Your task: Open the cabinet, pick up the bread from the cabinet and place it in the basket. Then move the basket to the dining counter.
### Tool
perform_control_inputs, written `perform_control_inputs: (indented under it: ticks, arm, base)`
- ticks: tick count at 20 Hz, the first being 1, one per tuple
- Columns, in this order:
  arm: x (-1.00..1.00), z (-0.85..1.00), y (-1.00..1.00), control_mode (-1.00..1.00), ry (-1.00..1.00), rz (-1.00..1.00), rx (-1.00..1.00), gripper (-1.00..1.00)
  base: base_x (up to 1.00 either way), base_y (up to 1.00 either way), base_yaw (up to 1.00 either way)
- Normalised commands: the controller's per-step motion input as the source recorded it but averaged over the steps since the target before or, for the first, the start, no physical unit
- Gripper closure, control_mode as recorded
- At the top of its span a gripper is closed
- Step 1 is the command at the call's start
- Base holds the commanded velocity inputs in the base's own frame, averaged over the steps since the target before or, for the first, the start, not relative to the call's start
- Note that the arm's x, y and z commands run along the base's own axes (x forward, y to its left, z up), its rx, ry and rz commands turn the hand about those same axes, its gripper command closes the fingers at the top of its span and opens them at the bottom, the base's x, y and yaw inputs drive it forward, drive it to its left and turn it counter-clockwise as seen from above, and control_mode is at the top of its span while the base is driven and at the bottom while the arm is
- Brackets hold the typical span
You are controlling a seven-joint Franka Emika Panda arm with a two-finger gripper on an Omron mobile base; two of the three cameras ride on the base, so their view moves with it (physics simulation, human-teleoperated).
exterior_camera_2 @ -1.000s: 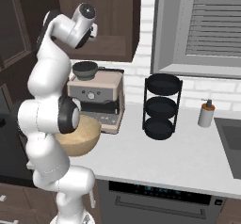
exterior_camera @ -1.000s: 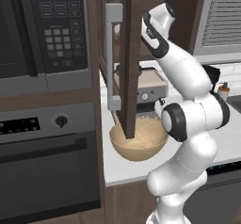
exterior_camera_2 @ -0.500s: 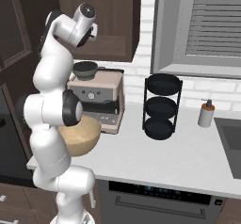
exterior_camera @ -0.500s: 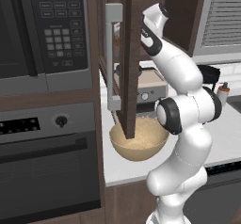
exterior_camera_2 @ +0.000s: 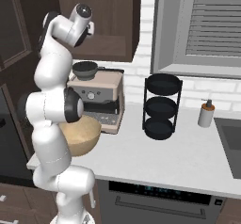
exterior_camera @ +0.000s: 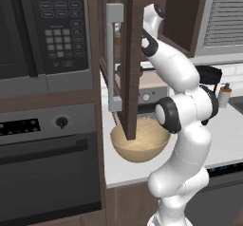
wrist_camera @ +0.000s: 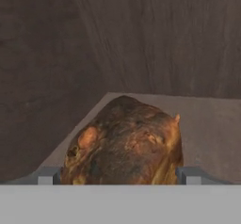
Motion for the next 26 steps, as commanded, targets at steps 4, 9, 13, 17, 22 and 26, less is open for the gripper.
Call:
perform_control_inputs:
  ticks: [4, 9, 13, 17, 22, 26]
  arm:
    - [-0.17, -0.03, 0.01, -1.0, -0.32, 0.03, -0.02, 1.0]
    - [-0.42, 0.0, -0.24, -1.0, -0.27, 0.0, 0.0, 1.0]
    - [-0.8, 0.07, -0.54, -1.0, 0.0, -0.02, 0.0, 1.0]
    - [-1.0, 0.38, -0.52, -1.0, 0.0, -0.06, 0.0, 1.0]
    - [-1.0, 0.52, -0.39, -1.0, 0.0, -0.08, 0.0, 1.0]
    - [-1.0, 0.42, -0.27, -1.0, 0.07, -0.1, 0.0, 1.0]
  base:
    - [0.0, 0.0, 0.0]
    - [0.0, 0.0, 0.0]
    - [0.0, 0.0, 0.0]
    - [0.0, 0.0, 0.0]
    - [0.0, 0.0, 0.0]
    - [0.0, 0.0, 0.0]
